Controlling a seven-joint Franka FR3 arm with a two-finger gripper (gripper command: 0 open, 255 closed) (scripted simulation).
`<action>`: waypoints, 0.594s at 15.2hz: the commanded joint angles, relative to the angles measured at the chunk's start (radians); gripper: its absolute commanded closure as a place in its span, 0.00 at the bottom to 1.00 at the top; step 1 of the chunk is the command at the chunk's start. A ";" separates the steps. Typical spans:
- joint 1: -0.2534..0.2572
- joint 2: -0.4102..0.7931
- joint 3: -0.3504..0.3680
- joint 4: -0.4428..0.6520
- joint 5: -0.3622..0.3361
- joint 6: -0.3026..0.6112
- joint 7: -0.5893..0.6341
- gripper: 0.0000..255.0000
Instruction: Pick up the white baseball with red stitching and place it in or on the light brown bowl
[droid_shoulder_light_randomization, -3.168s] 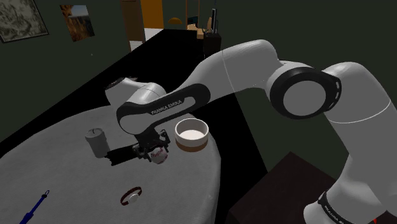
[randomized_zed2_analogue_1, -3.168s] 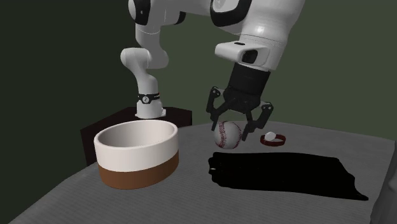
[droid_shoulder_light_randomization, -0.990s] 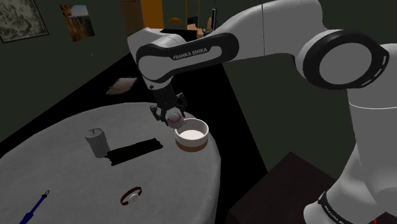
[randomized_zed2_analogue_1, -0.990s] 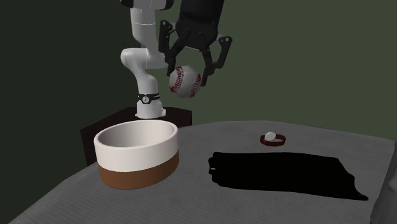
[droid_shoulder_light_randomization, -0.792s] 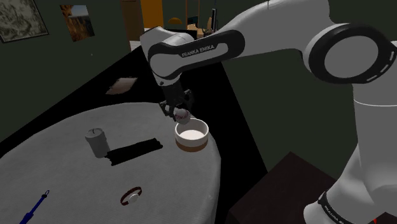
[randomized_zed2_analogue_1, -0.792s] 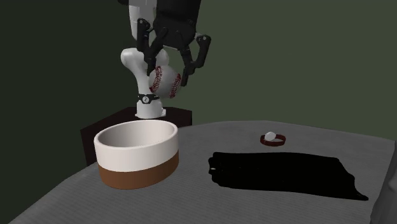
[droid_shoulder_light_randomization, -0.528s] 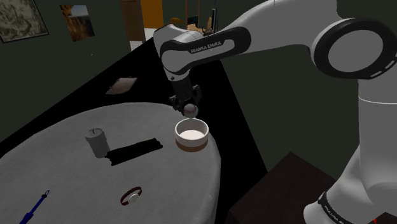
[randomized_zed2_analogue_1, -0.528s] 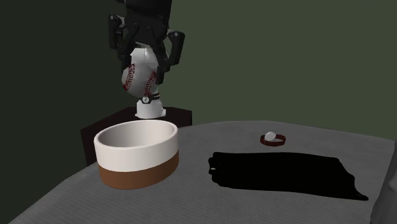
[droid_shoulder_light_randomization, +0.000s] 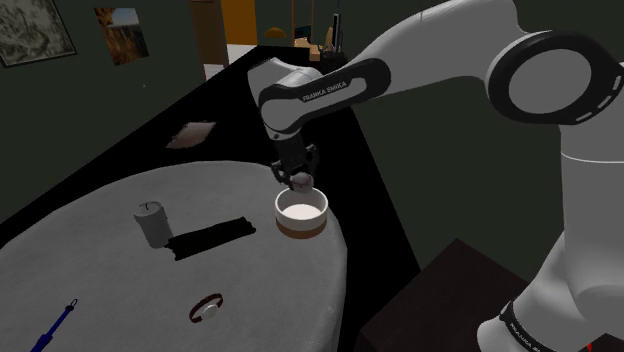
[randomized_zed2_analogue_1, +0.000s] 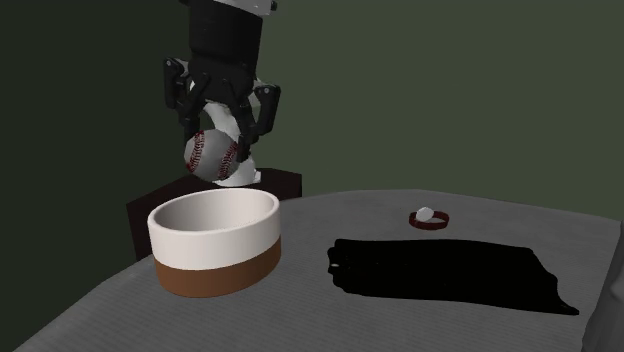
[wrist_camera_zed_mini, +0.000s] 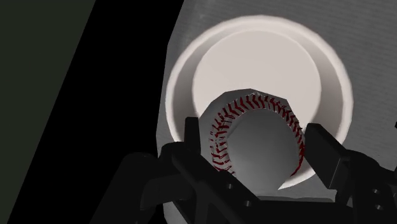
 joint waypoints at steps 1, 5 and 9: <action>-0.001 0.010 -0.001 -0.014 -0.003 0.023 0.004 1.00; -0.001 0.029 -0.003 -0.038 -0.008 0.067 0.013 1.00; -0.001 0.040 -0.004 -0.049 -0.011 0.087 0.017 1.00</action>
